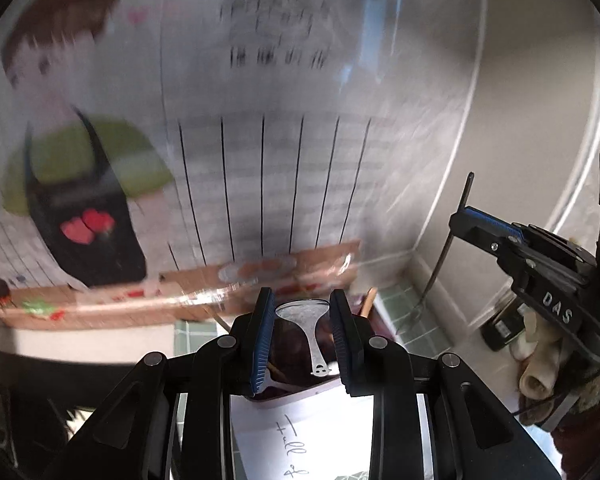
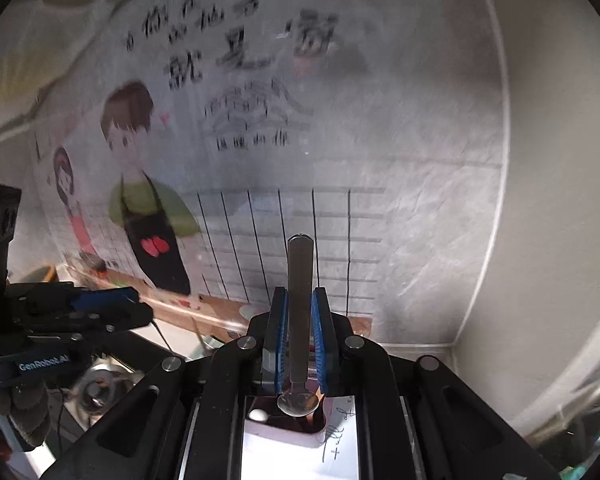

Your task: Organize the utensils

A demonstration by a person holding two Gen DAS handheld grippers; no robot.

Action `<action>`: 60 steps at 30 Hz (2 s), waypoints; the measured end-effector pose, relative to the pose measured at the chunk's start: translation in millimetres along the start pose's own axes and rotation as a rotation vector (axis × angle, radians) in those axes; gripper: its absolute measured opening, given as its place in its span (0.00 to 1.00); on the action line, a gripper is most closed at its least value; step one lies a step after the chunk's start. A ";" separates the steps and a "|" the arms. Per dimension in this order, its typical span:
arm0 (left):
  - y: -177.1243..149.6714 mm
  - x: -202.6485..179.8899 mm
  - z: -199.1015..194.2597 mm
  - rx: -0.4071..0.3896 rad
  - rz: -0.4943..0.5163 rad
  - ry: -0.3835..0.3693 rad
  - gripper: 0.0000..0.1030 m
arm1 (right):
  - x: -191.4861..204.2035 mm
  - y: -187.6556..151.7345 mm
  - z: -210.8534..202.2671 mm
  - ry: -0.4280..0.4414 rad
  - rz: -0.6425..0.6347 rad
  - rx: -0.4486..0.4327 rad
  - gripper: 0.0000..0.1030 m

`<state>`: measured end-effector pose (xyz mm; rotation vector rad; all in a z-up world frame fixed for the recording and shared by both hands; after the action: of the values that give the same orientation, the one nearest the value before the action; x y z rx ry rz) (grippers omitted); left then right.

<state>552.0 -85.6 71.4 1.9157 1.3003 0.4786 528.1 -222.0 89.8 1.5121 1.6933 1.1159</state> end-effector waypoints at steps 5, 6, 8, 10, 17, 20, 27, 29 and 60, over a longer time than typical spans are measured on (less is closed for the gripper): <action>-20.2 10.5 50.9 0.087 -0.025 0.008 0.28 | -3.0 -29.0 41.5 0.006 -0.005 0.066 0.11; -24.8 12.9 59.2 0.107 -0.029 0.008 0.28 | -4.7 -34.8 49.4 0.014 0.006 0.082 0.11; -33.5 14.9 77.6 0.146 -0.038 0.001 0.29 | -10.3 -50.1 68.1 0.025 0.041 0.137 0.12; -43.2 17.0 91.9 0.172 -0.053 -0.001 0.32 | -13.2 -68.7 86.7 0.068 0.086 0.220 0.14; -53.0 20.7 46.9 0.021 -0.136 0.018 0.58 | -13.2 -97.7 67.2 0.086 0.154 0.255 0.14; -65.3 14.3 -9.3 -0.095 -0.148 0.065 0.69 | -4.7 -95.4 16.1 0.068 0.114 0.149 0.15; -144.3 -7.2 -114.2 -0.209 -0.091 0.235 0.71 | 33.9 -124.5 -105.3 0.004 -0.014 -0.023 0.63; -170.0 -14.9 -129.4 -0.215 -0.077 0.255 0.71 | 44.3 -147.4 -127.3 0.004 -0.015 -0.025 0.64; -270.1 -54.9 -186.5 -0.171 -0.122 0.318 0.71 | 62.1 -246.6 -202.9 -0.124 0.050 0.033 0.64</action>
<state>237.3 -12.3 -8.0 1.6536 1.5134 0.8292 225.3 -199.5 -27.0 1.6177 1.6053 1.0018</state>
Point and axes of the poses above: each gripper's, at about its wrist camera, not at the fingertips, and z roughly the way its jaws point, x to its left, y to its top, the point moved 10 cm from there along z, roughly the way its jaws point
